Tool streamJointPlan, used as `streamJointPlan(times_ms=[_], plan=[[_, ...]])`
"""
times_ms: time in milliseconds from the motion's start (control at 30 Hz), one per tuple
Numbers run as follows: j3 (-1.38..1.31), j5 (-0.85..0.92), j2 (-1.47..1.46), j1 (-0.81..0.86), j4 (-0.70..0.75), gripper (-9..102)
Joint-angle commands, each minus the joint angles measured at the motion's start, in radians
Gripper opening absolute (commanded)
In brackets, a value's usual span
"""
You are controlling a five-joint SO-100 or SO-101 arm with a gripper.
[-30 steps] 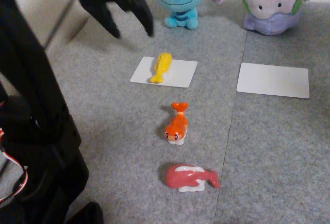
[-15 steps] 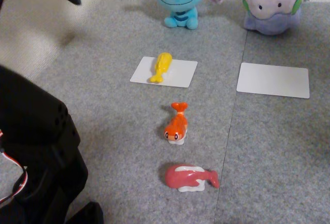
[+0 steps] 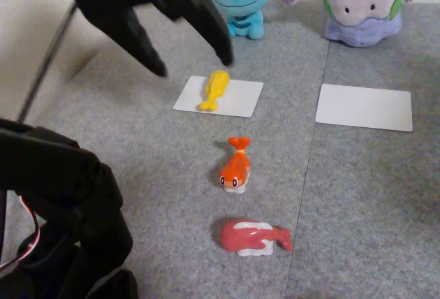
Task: Wooper wants to eat egg sudhi, and Goomy wants to eat shrimp sushi
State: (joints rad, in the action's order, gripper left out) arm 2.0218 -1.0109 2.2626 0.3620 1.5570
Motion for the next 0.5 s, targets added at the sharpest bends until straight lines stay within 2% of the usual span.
streamJointPlan(times_ms=[0,267,467], plan=[[0.067,0.035,0.012,0.025,-0.064,27],[0.313,0.078,0.008,0.028,-0.242,27],[0.459,0.130,0.008,0.109,-0.379,27]])
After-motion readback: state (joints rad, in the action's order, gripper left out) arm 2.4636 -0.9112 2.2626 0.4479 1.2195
